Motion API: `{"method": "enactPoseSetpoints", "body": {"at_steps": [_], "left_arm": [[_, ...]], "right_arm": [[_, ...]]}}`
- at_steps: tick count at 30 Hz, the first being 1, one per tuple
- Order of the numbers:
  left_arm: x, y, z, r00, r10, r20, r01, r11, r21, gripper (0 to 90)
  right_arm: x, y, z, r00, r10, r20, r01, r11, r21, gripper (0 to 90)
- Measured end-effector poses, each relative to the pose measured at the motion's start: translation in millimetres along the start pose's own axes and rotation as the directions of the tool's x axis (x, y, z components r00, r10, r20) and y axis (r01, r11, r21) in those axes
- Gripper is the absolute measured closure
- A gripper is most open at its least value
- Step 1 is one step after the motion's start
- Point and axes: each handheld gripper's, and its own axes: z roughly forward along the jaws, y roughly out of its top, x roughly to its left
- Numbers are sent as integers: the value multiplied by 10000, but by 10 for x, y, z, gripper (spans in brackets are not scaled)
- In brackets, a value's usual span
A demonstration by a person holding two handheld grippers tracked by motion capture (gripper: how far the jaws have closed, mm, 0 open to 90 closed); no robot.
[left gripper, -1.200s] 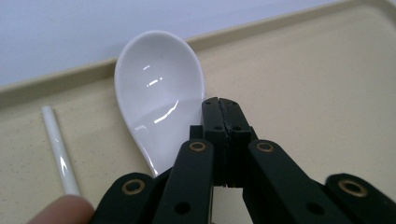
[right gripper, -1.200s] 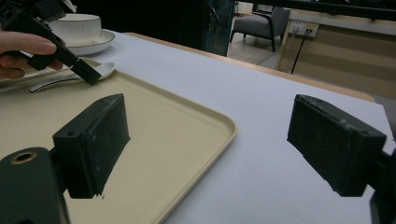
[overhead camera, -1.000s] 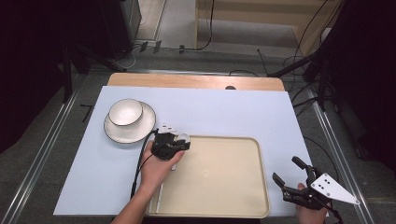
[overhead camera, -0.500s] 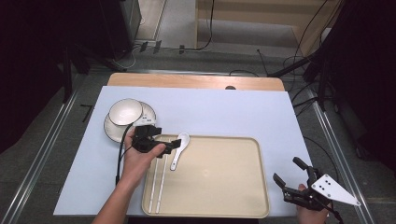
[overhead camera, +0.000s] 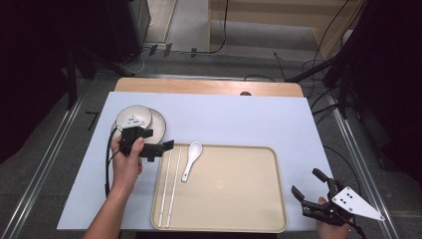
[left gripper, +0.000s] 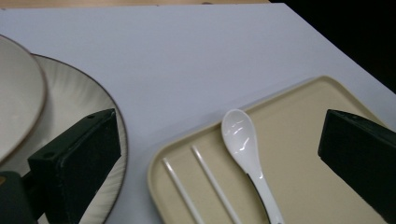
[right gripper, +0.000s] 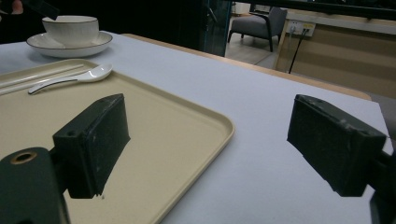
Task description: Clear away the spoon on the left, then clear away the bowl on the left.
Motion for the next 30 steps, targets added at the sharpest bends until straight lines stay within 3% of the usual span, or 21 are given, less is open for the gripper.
{"method": "enactPoseSetpoints", "body": {"at_steps": [6,9,16,21,24,30], "left_arm": [[172,59,-121,9990,-109,-433,100,9997,-212,0],[271,87,-179,9990,-288,-356,278,9993,-263,0],[465,142,-270,9948,-298,-970,273,9993,-271,0],[607,143,-284,9897,-387,-1378,354,9990,-267,0],[719,135,-273,9827,-594,-1754,554,9981,-277,0],[863,155,-260,9750,-990,-1991,948,9950,-306,0]], "right_arm": [[-2,1,9,10000,31,-16,-31,10000,-27,130],[2,5,20,10000,28,-36,-28,10000,-39,131],[10,5,36,9999,4,-125,-4,10000,7,131],[14,-5,30,9999,22,-153,-22,10000,24,131],[20,-2,13,9999,33,-125,-32,10000,3,131],[23,-2,-19,10000,23,-68,-23,10000,-11,130]]}}
